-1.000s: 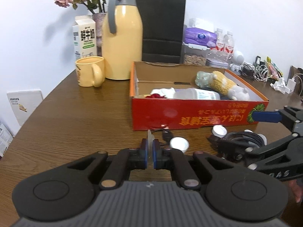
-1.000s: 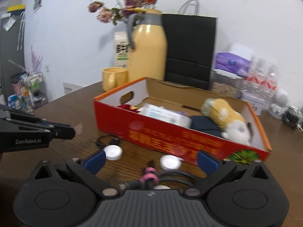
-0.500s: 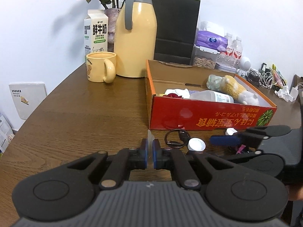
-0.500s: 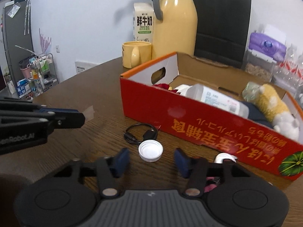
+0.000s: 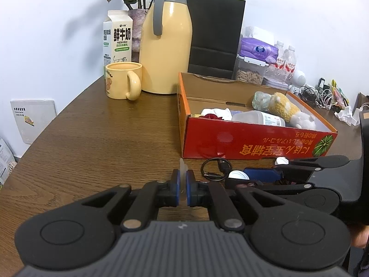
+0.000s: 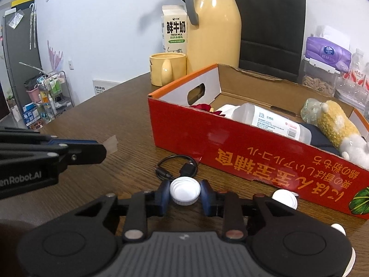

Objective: Organize objects
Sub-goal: 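Grasp a white round cap with the right tool while the left tool holds the clear piece, then carry the clear piece and white cap into the box and open both tools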

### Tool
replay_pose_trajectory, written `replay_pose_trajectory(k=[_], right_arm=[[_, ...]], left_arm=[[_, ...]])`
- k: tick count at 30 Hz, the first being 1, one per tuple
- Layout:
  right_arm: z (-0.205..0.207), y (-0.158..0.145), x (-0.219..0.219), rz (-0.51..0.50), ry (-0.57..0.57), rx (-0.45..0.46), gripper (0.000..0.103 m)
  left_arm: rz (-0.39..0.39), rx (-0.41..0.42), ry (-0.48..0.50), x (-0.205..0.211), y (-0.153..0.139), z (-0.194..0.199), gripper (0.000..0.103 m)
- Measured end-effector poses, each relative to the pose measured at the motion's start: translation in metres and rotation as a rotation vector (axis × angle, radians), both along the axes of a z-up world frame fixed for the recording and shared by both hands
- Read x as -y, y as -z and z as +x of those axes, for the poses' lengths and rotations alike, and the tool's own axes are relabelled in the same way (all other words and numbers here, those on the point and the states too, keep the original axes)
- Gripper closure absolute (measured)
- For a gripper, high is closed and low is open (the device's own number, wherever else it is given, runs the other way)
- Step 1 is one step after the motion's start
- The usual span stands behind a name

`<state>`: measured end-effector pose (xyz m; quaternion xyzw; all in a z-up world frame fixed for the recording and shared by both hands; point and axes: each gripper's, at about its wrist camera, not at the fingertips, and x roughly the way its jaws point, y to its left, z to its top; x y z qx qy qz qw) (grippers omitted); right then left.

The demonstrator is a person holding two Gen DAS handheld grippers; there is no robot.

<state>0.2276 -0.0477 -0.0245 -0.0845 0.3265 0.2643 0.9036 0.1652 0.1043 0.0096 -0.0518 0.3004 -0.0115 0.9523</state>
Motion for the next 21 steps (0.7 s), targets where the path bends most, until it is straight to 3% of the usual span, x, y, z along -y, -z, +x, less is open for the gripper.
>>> replay_pose_trajectory(k=[21], right_arm=[[-0.007,-0.04,0.036,0.084,0.036,0.14,0.076]], left_arm=[[0.005,0.061,0.033,0.028,-0.026,0.016,0.097]])
